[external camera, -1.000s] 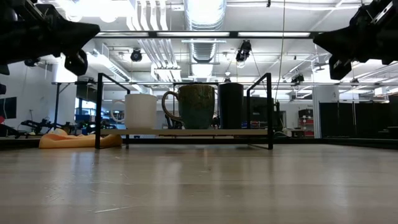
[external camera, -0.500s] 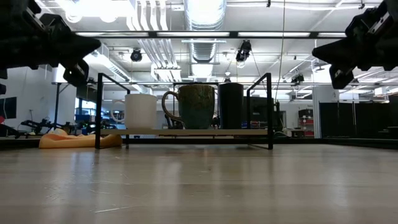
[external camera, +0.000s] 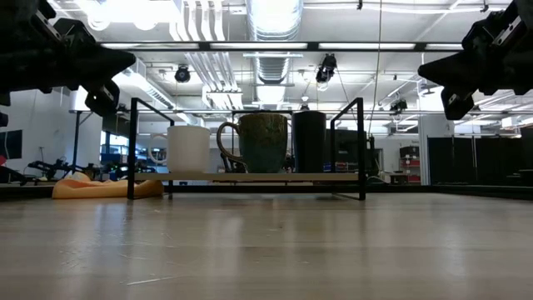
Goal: Stack small to large cups/mugs on shelf
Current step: Return to Home Position
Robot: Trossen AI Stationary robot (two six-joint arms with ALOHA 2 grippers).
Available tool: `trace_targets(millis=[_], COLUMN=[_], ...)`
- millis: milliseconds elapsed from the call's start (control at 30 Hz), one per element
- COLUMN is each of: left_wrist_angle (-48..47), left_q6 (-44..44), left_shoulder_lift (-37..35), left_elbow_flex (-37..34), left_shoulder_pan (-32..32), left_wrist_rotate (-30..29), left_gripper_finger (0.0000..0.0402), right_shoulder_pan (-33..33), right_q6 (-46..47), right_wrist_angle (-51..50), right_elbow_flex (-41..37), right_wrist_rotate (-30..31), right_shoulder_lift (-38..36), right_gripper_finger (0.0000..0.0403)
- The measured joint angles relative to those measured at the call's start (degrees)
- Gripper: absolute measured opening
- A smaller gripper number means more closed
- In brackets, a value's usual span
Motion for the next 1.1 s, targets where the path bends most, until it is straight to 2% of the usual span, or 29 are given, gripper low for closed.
trace_targets(millis=[433,667,1100], left_wrist_angle=[0.0,-1.9,-4.6], left_q6=[0.3,9.3,9.3], left_shoulder_lift=[0.0,0.1,1.6], left_elbow_flex=[0.0,0.0,0.0], left_shoulder_pan=[0.0,0.0,0.0], left_wrist_rotate=[0.0,0.0,-0.3], left_gripper_finger=[0.0000,0.0000,0.0000], right_shoulder_pan=[0.0,0.0,0.0], right_q6=[0.0,0.0,0.0], right_wrist_angle=[0.0,0.0,0.0], right_elbow_flex=[0.0,0.0,0.0], right_wrist_rotate=[0.0,0.0,0.0], right_shoulder_lift=[0.0,0.0,0.0], right_gripper_finger=[0.0009,0.0009,0.0009])
